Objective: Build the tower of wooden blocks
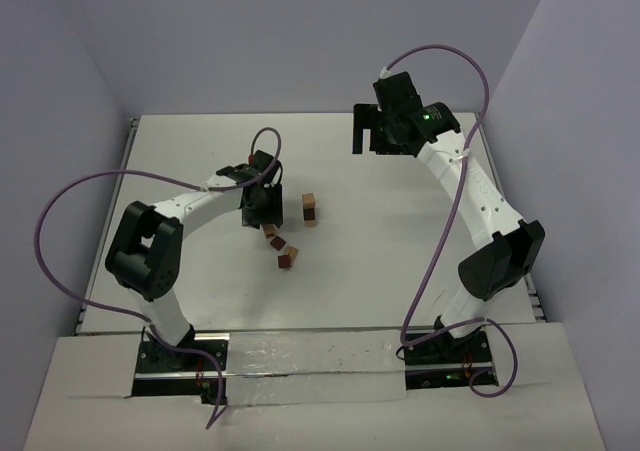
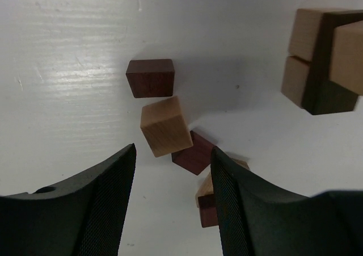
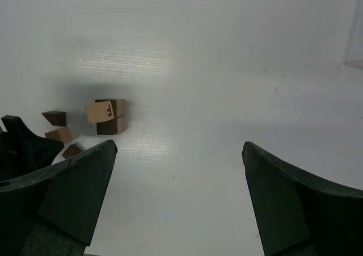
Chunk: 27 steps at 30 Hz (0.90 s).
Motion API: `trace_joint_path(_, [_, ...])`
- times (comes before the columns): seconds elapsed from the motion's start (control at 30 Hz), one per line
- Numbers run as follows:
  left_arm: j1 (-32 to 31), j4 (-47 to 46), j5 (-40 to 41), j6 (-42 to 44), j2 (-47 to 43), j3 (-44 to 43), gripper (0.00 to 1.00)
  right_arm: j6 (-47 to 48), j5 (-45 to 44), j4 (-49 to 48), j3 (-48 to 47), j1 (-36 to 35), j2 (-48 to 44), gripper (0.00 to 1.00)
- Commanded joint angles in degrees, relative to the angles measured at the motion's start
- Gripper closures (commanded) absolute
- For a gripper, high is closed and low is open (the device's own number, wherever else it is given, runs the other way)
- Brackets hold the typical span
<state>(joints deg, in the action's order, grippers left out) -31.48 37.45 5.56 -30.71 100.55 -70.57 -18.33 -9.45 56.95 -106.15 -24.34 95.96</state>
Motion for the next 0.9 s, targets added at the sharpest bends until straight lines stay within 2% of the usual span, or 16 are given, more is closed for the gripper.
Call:
trace_joint_path(0.0, [-0.1,1.6,-1.5,-2.2,1.7,-2.0,0.39,0.5,-1.1,-1.6,-0.1,0.3,0.1,0.00])
trace_joint_path(0.5, [1.7,2.0,-2.8,-2.7,7.3,-3.3,0.55,0.7,0.2,-1.4,-0.4,0.3,2.0,0.00])
trace_joint_path(0.67, [1.7,1.5,-2.6,-2.4,5.7,-2.7,0.66,0.7,0.7,-1.1,-1.1,0.3,2.5,0.00])
trace_joint_path(0.87, [1.3,1.3,-1.2,-1.5,1.5,-1.4,0.84,0.7,1.1,-1.0,-1.1,0.3,2.0,0.00])
